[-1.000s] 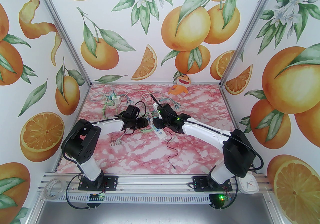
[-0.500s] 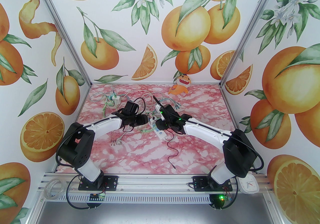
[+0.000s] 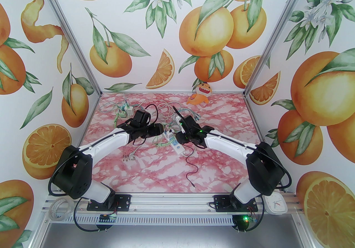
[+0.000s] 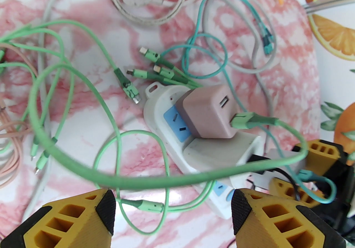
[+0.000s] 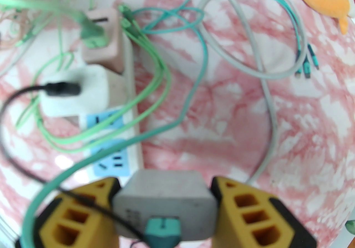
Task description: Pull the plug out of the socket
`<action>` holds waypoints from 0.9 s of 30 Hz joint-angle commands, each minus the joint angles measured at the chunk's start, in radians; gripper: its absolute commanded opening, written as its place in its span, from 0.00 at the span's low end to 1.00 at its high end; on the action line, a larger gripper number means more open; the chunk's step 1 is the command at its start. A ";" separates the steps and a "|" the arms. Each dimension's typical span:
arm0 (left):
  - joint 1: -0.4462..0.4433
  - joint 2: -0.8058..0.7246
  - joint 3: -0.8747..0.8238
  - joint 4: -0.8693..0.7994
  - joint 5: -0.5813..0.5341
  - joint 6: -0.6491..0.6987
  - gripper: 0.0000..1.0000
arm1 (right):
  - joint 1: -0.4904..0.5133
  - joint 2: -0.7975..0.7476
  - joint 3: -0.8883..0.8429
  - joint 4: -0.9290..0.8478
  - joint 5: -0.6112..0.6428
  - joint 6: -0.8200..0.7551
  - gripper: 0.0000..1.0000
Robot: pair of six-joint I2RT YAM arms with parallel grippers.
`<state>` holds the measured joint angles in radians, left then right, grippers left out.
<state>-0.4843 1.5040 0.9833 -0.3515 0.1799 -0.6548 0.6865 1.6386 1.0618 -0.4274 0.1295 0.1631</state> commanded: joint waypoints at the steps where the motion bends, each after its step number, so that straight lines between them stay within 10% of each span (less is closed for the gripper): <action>1: 0.005 -0.040 0.017 -0.032 -0.021 0.001 0.74 | -0.002 0.066 0.043 -0.012 0.099 0.002 0.40; 27: 0.005 -0.119 0.034 -0.094 -0.050 0.018 0.75 | -0.002 -0.068 0.114 -0.090 0.022 0.064 0.91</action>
<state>-0.4843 1.4155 0.9836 -0.4194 0.1406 -0.6510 0.6861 1.6363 1.1584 -0.4911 0.2012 0.2127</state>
